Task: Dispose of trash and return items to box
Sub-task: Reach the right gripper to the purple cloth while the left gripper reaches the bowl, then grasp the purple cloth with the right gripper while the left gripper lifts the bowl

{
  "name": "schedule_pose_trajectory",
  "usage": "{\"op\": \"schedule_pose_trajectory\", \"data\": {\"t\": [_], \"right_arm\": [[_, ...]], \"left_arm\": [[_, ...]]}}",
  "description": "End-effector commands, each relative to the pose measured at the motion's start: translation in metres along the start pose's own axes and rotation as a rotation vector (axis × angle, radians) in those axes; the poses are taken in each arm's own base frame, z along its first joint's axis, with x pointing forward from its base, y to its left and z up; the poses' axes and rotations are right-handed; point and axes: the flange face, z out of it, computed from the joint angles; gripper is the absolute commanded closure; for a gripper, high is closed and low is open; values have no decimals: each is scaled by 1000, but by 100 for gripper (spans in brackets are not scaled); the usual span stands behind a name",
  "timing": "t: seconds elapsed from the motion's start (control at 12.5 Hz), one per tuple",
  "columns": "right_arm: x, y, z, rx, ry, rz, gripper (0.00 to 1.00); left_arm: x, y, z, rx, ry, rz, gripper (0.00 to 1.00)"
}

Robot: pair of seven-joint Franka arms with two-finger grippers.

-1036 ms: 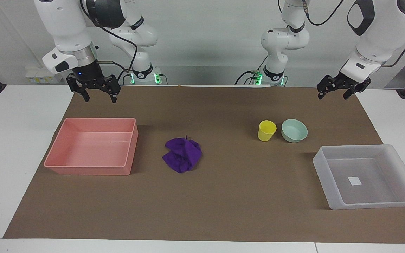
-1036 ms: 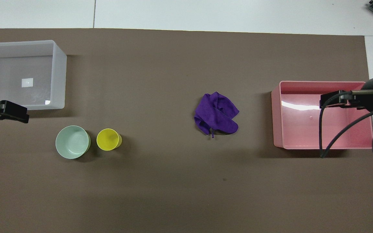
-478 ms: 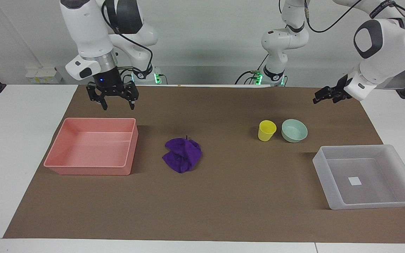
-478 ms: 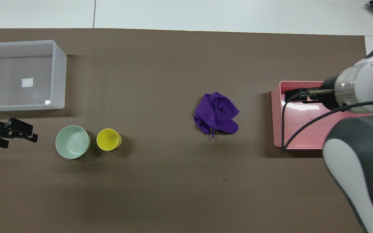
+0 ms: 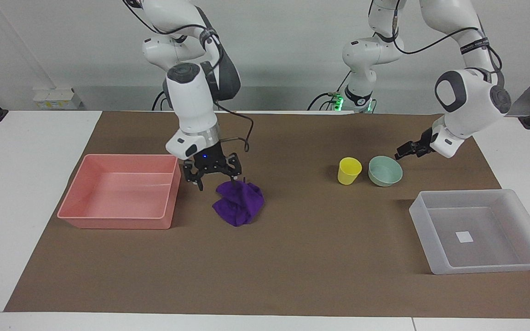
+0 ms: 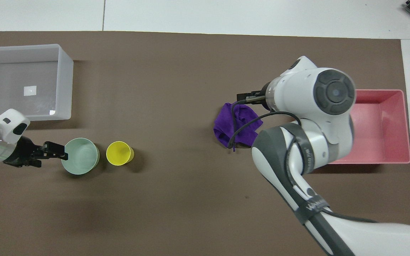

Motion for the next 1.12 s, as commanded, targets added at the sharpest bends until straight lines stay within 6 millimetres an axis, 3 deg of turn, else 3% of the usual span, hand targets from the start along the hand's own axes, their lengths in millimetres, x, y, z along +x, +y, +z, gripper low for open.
{"op": "schedule_pose_trajectory", "data": {"t": [0.0, 0.08, 0.16, 0.24, 0.4, 0.48, 0.56, 0.64, 0.88, 1.04], "right_arm": [[-5, -30, 53, 20, 18, -36, 0], [-12, -35, 78, 9, -2, -57, 0], [-18, -39, 89, 1, -21, -74, 0], [-20, -38, 90, -4, -37, -78, 0], [-32, -34, 102, -10, -58, -81, 0], [-39, -32, 109, -14, -73, -79, 0], [-43, -34, 112, -15, -82, -87, 17], [-44, -34, 113, -16, -83, -81, 42], [-48, -34, 116, -19, -97, -64, 100], [-41, -36, 109, -18, -91, -44, 100]], "left_arm": [[2, 5, 26, -4, 15, 2, 0], [7, 6, 36, -3, 17, 2, 0], [12, 5, 44, 1, 18, 2, 13], [15, 5, 49, 3, 21, 0, 32], [15, 6, 51, 3, 7, 0, 81], [15, 6, 50, 1, -2, -19, 90], [17, 8, 49, 0, -36, -42, 100], [23, 11, 41, -3, -52, -42, 100], [29, 12, -12, -21, -109, -39, 100], [32, 1, -68, -39, -128, -48, 100]]}}
